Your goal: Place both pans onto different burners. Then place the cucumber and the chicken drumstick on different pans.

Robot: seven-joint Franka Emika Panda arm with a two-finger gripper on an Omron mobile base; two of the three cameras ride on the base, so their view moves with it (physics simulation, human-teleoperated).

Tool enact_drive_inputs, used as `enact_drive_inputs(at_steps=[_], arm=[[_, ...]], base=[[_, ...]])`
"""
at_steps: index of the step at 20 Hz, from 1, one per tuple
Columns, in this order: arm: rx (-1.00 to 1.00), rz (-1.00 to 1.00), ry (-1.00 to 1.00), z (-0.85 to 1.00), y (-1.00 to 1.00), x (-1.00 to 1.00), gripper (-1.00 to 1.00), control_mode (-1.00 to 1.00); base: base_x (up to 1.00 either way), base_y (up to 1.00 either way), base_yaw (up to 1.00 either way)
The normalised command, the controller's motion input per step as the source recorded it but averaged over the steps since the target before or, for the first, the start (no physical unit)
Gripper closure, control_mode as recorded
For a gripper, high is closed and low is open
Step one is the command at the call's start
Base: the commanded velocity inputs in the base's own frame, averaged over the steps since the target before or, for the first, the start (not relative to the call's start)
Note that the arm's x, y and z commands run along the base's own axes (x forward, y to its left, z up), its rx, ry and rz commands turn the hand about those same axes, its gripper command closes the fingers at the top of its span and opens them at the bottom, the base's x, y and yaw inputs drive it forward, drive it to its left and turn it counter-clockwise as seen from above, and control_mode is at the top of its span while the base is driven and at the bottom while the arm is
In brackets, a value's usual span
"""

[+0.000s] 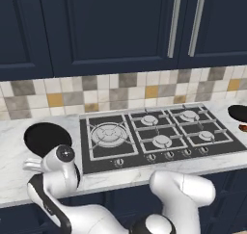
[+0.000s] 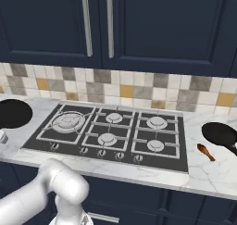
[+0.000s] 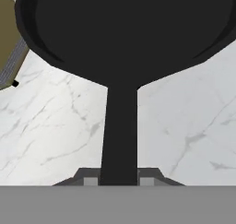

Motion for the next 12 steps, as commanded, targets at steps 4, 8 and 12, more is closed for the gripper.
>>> enact_drive_inputs(at_steps=[4,8,12], arm=[[0.09,-0.13,0.00,0.16,-0.42,0.00,1.00,-1.00],[0.01,-0.16,0.00,0.01,-0.42,0.01,1.00,-1.00],[0.00,-0.13,0.00,0.06,-0.37,0.01,1.00,-1.00]], base=[[0.00,0.00,0.00],[0.00,0.00,0.00],[0.00,0.00,0.00]])
